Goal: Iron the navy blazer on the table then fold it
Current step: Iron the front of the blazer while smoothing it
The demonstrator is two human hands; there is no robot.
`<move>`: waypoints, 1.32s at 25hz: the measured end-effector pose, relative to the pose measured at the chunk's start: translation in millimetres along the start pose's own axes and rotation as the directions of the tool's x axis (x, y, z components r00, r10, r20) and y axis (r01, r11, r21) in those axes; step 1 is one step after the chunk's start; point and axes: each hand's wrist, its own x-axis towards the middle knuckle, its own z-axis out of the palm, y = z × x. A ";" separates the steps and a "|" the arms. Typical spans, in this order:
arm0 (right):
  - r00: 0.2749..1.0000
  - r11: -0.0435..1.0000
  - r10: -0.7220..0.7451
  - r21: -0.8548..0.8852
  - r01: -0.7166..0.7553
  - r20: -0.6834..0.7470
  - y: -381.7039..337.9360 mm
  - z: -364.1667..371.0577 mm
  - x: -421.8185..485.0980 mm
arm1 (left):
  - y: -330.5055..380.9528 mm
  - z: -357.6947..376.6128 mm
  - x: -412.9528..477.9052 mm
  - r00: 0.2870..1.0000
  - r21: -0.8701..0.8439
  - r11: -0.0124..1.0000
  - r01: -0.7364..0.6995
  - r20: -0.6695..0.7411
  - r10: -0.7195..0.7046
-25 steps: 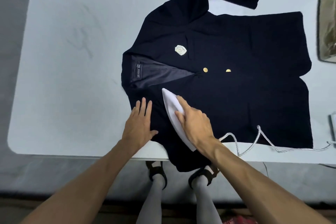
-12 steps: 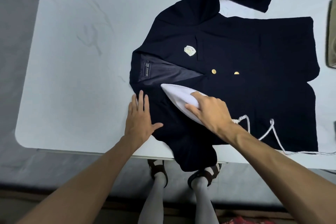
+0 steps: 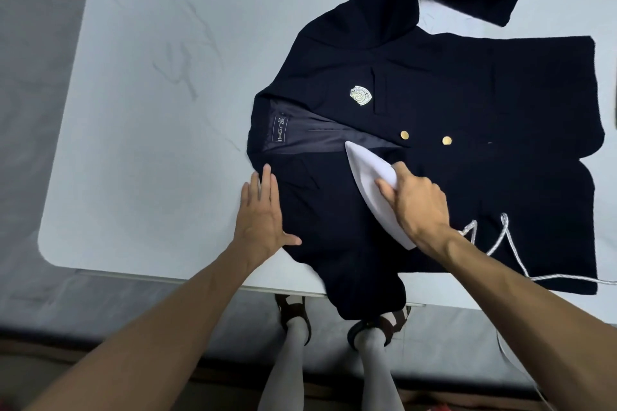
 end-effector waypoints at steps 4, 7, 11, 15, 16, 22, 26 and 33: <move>0.998 0.993 -0.057 0.103 0.056 0.006 -24.4 -2.6 -15.4 | -9.5 -7.0 1.8 0.941 -0.143 0.980 -0.136 -0.327 0.083; 0.986 0.989 -0.145 0.028 0.144 0.078 -52.9 17.5 -25.7 | -25.9 -8.8 16.4 0.955 -0.027 0.980 -0.198 -0.230 0.186; 0.993 0.992 -0.105 -0.069 0.109 0.060 -50.0 31.5 -19.2 | -32.3 -4.4 28.4 0.987 0.068 0.987 -0.147 -0.060 0.151; 0.999 0.998 0.002 -0.058 -0.004 -0.033 -23.6 14.8 -3.1 | -31.6 -9.3 28.2 0.992 0.065 0.991 -0.119 -0.033 0.121; 0.999 0.999 0.025 -0.023 -0.026 -0.038 -18.2 11.4 -0.9 | -29.5 -12.6 28.9 0.993 0.066 0.992 -0.111 -0.029 0.113; 0.948 0.496 0.251 0.814 -0.301 0.198 -2.2 -15.6 6.0 | -30.5 -38.0 47.4 0.945 -0.135 0.983 -0.121 -0.318 0.073; 0.886 0.104 0.157 0.885 -0.455 0.437 13.7 -34.1 7.4 | -36.3 -54.2 67.2 0.976 -0.232 0.972 -0.047 -0.216 -0.004; 0.902 0.229 0.213 0.878 -0.420 0.376 -0.1 -41.8 4.7 | -32.2 -54.9 71.9 0.952 -0.708 0.695 0.126 -0.112 -0.286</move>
